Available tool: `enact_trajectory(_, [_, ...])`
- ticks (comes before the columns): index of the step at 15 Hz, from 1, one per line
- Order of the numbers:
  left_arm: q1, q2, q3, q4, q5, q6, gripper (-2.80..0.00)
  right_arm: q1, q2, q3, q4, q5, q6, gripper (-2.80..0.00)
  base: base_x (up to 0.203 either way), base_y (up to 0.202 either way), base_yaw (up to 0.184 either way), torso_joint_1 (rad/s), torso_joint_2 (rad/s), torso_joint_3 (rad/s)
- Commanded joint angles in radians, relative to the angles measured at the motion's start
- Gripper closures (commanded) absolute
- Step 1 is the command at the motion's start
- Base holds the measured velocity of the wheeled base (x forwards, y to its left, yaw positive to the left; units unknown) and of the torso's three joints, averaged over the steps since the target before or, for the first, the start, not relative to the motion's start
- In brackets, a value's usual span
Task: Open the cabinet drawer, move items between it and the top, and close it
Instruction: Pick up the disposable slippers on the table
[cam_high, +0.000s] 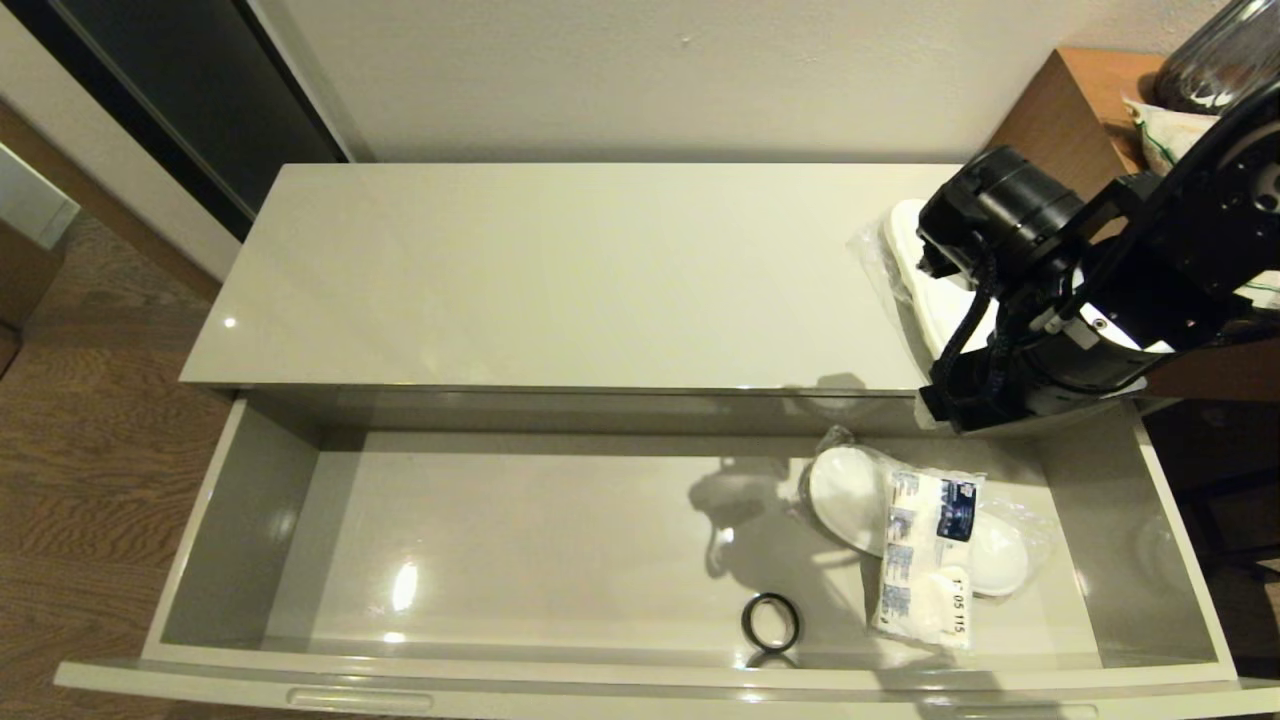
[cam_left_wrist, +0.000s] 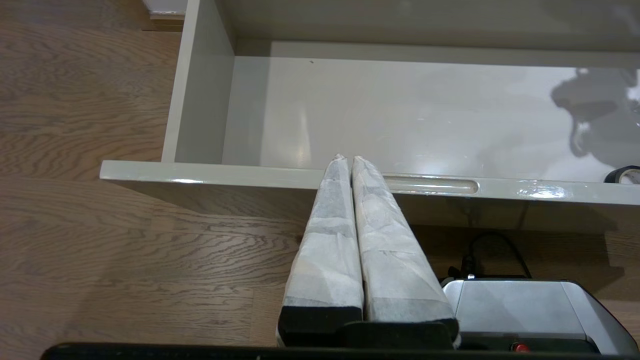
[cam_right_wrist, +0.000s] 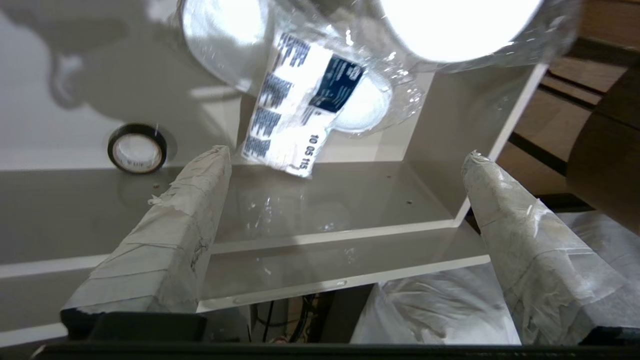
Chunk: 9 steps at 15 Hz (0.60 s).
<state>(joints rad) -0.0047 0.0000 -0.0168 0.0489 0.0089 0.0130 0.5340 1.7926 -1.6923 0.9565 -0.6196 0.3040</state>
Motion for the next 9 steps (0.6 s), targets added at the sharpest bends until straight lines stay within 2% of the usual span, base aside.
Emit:
enact_trajectory(1, [0.0,0.0,0.0,0.0,0.0,0.001,0.0,0.004,-0.022,-0.031,0.012,-0.03,0.004,-2.8,0.0,0.0,0.0,0.0,0.0,0.0])
enact_trajectory(5, [0.0,0.002,0.0,0.0,0.0,-0.001,0.0,-0.002,-0.019,-0.053,0.01,-0.077,0.009,-2.8,0.0,0.0,0.0,0.0,0.0,0.0])
enact_trajectory(7, [-0.001,0.002,0.0,0.0,0.0,0.0,0.0,-0.047,0.019,-0.105,0.011,-0.099,0.018,-2.8,0.0,0.0,0.0,0.0,0.0,0.0])
enact_trajectory(9, [0.0,0.001,0.0,0.0,0.0,0.0,0.0,-0.106,0.084,-0.212,0.028,-0.107,0.04,-2.8,0.0,0.0,0.0,0.0,0.0,0.0])
